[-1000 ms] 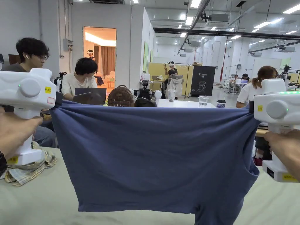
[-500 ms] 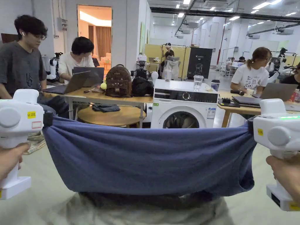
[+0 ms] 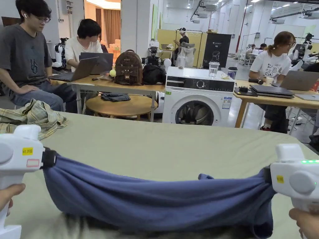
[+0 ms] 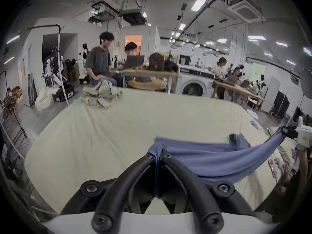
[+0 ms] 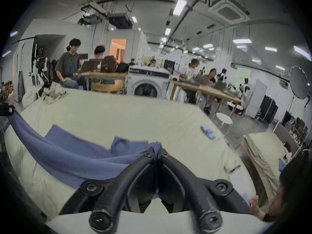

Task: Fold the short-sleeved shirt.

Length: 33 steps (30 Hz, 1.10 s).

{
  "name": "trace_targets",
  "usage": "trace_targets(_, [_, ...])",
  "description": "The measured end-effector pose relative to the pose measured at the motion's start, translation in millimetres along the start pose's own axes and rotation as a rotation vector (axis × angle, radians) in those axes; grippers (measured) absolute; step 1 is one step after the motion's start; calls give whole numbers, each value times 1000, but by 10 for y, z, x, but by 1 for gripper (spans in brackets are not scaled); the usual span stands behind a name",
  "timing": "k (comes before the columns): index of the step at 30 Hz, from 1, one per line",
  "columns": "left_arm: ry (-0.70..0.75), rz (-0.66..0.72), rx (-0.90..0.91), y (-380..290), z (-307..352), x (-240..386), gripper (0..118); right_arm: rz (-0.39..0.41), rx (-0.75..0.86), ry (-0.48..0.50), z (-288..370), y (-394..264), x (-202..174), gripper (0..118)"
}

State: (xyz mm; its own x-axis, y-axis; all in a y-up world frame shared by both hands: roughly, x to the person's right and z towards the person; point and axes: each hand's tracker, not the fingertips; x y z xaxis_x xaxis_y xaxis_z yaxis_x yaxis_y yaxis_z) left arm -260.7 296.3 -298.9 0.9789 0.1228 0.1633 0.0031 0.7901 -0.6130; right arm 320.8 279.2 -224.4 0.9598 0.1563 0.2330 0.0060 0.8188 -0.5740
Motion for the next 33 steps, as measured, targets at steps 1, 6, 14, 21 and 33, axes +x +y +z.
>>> trace_targets(1, [-5,0,-42,-104,-50,-18,0,-6,-29,2,-48,-112,-8,0])
trace_targets(6, [5,23,-180,-637,-213,-68,0,2,-161,36,-114,-618,-77,0])
trace_targets(14, [22,23,-388,-1431,-589,-85,0,-18,-331,31,-463,-1259,-154,0])
trace_targets(21, [41,-1,-294,-1414,-625,-54,12,-32,-229,-15,-415,-1327,-270,27])
trace_targets(33, [55,-79,84,-1158,-422,614,31,-75,106,51,-259,-986,-934,19])
